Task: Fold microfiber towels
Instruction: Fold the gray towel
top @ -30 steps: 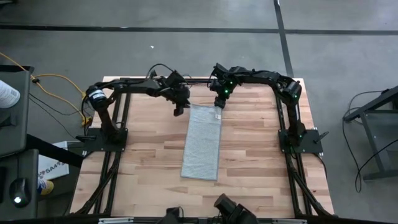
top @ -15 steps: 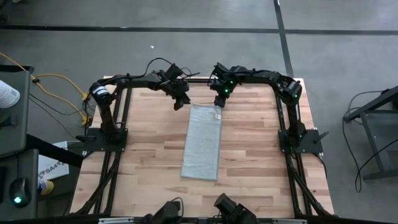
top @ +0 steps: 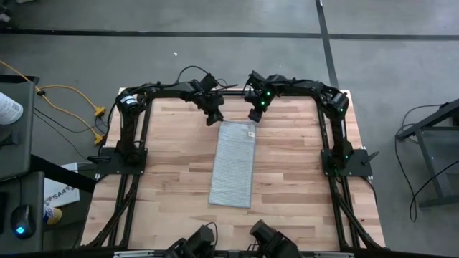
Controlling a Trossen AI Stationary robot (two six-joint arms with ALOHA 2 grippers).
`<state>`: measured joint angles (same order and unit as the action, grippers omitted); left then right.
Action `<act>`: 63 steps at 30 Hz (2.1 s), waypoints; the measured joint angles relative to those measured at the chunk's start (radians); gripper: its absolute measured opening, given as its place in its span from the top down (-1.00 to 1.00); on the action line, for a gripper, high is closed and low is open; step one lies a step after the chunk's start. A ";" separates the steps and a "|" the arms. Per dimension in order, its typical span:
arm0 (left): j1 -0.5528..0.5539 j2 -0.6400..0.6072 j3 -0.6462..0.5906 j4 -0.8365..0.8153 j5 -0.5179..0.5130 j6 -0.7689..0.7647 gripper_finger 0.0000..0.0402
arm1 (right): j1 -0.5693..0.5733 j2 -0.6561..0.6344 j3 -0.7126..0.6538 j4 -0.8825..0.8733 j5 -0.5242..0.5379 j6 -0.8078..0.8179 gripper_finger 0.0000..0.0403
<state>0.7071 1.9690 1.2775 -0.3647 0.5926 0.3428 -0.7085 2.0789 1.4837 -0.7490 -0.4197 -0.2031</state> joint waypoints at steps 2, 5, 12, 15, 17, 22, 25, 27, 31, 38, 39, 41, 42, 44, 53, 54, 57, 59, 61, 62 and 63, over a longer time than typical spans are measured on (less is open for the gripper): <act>0.007 0.000 0.003 0.002 0.000 0.000 0.53 | -0.008 0.000 0.000 -0.002 0.001 0.012 0.48; 0.007 0.005 0.003 -0.004 -0.002 0.001 0.53 | -0.019 0.000 0.000 -0.011 -0.004 0.019 0.48; 0.021 0.030 0.003 -0.016 0.001 0.004 0.53 | -0.020 0.024 0.000 -0.029 -0.058 0.039 0.48; 0.027 0.031 0.002 -0.029 0.006 0.012 0.53 | -0.011 0.050 0.000 -0.033 -0.088 0.039 0.48; 0.026 0.039 0.003 -0.028 0.023 0.018 0.53 | -0.006 0.064 0.000 -0.034 -0.110 0.039 0.48; 0.026 0.040 0.001 -0.030 0.044 0.020 0.53 | 0.004 0.066 0.002 -0.038 -0.151 0.034 0.49; 0.026 0.040 0.001 -0.032 0.065 0.019 0.53 | 0.010 0.066 0.002 -0.039 -0.158 0.034 0.48; 0.026 0.040 0.001 -0.039 0.071 0.019 0.53 | 0.010 0.066 0.002 -0.046 -0.159 0.034 0.48; 0.026 0.040 0.001 -0.043 0.071 0.020 0.53 | 0.014 0.066 0.002 -0.060 -0.147 0.034 0.49; 0.026 0.040 0.001 -0.048 0.071 0.019 0.53 | 0.017 0.066 0.002 -0.060 -0.132 0.022 0.55; 0.026 0.040 0.001 -0.046 0.071 0.019 0.53 | 0.017 0.066 0.002 -0.060 -0.131 0.022 0.57; 0.026 0.040 0.001 -0.037 0.071 0.020 0.53 | 0.017 0.066 0.002 -0.060 -0.130 0.022 0.60; 0.026 0.040 0.002 -0.030 0.071 0.019 0.53 | 0.017 0.066 0.002 -0.060 -0.130 0.022 0.62; 0.026 0.040 0.015 -0.033 0.070 0.019 0.53 | 0.017 0.066 0.002 -0.060 -0.129 0.022 0.65; 0.026 0.039 0.073 -0.074 0.050 0.019 0.53 | 0.017 0.066 0.002 -0.061 -0.133 0.022 0.68; 0.026 0.039 0.073 -0.084 0.038 0.019 0.53 | 0.017 0.066 0.002 -0.061 -0.133 0.022 0.68; 0.026 0.051 0.074 -0.093 0.009 0.027 0.53 | 0.017 0.066 0.002 -0.061 -0.133 0.022 0.68; 0.026 0.067 0.073 -0.100 0.003 0.019 0.53 | 0.017 0.066 0.002 -0.061 -0.133 0.022 0.68; 0.026 0.083 0.072 -0.101 0.003 0.010 0.53 | 0.017 0.066 0.002 -0.061 -0.133 0.022 0.68; 0.025 0.087 0.073 -0.103 0.006 -0.003 0.53 | 0.017 0.066 0.002 -0.061 -0.133 0.022 0.68; 0.024 0.089 0.073 -0.108 0.008 -0.020 0.53 | 0.017 0.066 0.002 -0.061 -0.133 0.022 0.68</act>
<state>0.7315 2.0575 1.3502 -0.4725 0.6010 0.3232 -0.6914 2.1452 1.4860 -0.8101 -0.5529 -0.1814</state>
